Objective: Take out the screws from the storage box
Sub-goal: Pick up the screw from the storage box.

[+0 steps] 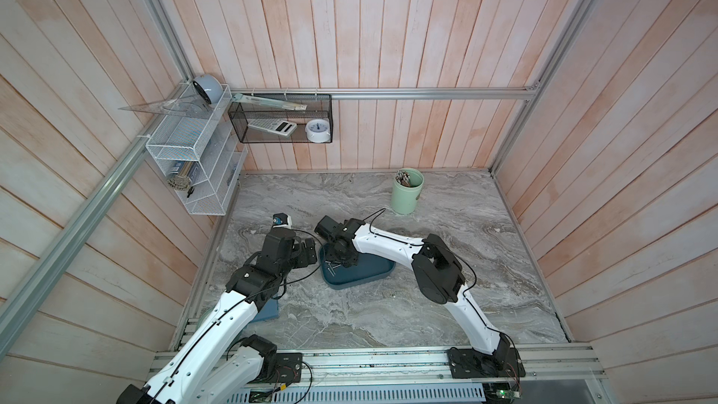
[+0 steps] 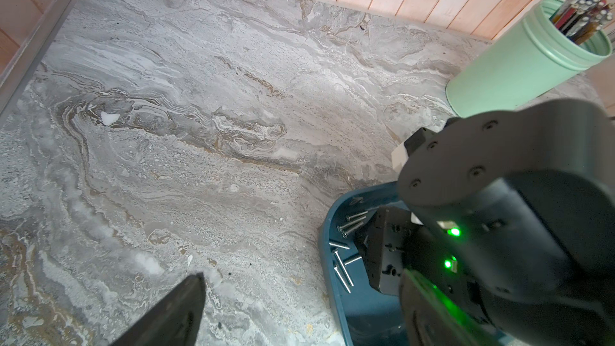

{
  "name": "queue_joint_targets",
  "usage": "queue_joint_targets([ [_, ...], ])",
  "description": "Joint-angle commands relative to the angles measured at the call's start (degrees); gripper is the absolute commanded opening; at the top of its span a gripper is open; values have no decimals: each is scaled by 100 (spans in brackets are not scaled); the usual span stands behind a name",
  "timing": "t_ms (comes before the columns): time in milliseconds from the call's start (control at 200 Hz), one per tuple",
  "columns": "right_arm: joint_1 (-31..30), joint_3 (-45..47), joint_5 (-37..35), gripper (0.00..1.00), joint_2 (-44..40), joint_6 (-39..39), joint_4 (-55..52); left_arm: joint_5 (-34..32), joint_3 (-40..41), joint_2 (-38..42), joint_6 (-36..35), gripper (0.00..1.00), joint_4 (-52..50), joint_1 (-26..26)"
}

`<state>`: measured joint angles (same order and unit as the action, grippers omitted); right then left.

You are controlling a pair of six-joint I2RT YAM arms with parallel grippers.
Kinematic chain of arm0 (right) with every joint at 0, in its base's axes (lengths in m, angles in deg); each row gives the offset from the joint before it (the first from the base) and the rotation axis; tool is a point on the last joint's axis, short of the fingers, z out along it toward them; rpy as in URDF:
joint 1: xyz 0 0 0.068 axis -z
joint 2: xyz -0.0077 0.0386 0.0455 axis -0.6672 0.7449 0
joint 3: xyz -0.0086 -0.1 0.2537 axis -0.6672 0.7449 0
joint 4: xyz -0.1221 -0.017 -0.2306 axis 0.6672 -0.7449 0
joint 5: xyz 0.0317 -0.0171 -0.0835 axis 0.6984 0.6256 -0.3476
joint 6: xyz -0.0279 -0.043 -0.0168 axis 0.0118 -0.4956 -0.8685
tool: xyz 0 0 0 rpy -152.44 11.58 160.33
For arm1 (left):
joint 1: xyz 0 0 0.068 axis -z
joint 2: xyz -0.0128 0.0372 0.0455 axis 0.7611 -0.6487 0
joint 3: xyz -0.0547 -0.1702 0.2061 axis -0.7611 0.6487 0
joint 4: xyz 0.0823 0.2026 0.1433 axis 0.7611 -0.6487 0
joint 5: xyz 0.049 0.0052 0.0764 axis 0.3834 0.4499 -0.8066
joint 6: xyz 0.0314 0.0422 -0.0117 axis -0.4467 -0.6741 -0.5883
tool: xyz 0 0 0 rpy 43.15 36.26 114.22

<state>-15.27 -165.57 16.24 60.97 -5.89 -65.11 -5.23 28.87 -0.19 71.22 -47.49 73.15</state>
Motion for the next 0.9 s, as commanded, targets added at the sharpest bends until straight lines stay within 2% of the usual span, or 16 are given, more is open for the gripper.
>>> queue_joint_targets([
  [0, 103, 291, -112, 24, 97, -82, -4, -74, 61, 40, -107, 96, 87, 16],
  [145, 198, 535, -206, 17, -69, -295, 69, -62, 75, 20, -105, 96, 90, 14],
  [255, 316, 712, -135, 15, -185, -545, 117, -62, 70, 0, -103, 96, 96, 14],
  [345, 411, 853, -142, 8, -297, -771, 66, -72, 68, -4, -109, 96, 90, 14],
  [470, 491, 1005, -211, 8, -370, -1047, 48, -75, 73, -5, -105, 96, 98, 21],
  [750, 492, 904, -115, 17, -96, -1363, -273, -18, 59, -92, -118, 96, 78, 14],
  [895, 492, 937, -16, 15, -59, -1393, -245, 8, 46, -140, -112, 96, 74, 20],
])
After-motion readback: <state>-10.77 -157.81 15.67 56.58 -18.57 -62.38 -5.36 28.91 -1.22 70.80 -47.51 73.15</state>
